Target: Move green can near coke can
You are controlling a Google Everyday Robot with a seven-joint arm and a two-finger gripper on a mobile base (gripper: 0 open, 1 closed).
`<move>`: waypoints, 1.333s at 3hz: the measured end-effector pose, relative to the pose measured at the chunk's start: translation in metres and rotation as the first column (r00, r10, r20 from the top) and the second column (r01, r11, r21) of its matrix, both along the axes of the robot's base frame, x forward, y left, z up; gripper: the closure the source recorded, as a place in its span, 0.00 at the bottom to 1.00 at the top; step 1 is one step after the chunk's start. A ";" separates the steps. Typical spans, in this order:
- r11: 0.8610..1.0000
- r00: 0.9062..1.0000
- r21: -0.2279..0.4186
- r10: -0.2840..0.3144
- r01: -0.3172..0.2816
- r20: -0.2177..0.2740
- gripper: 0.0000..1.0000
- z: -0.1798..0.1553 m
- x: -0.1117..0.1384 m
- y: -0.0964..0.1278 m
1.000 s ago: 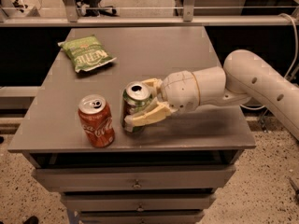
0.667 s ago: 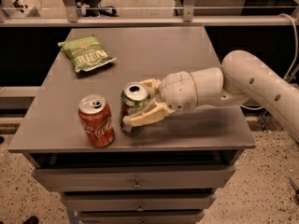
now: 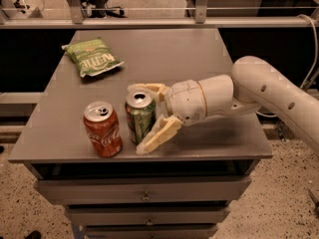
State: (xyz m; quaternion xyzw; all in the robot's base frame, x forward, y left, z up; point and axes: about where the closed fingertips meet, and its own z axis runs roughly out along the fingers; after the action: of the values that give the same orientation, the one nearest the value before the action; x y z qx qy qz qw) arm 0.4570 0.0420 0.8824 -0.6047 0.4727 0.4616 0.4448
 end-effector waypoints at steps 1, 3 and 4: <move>1.000 1.000 -0.003 0.006 -0.006 -0.007 0.00 -0.001 -0.002 0.001; 0.995 1.000 -0.104 -0.011 0.012 0.008 0.00 0.020 0.064 -0.052; 0.990 0.999 -0.139 -0.033 0.033 -0.001 0.00 0.032 0.102 -0.086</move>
Offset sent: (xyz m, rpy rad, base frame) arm 0.0553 -0.0418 0.0236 -0.0696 -0.0341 -0.0466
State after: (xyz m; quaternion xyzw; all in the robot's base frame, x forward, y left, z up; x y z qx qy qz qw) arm 0.5586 -0.0439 0.9141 -0.6256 0.5144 0.4211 0.4083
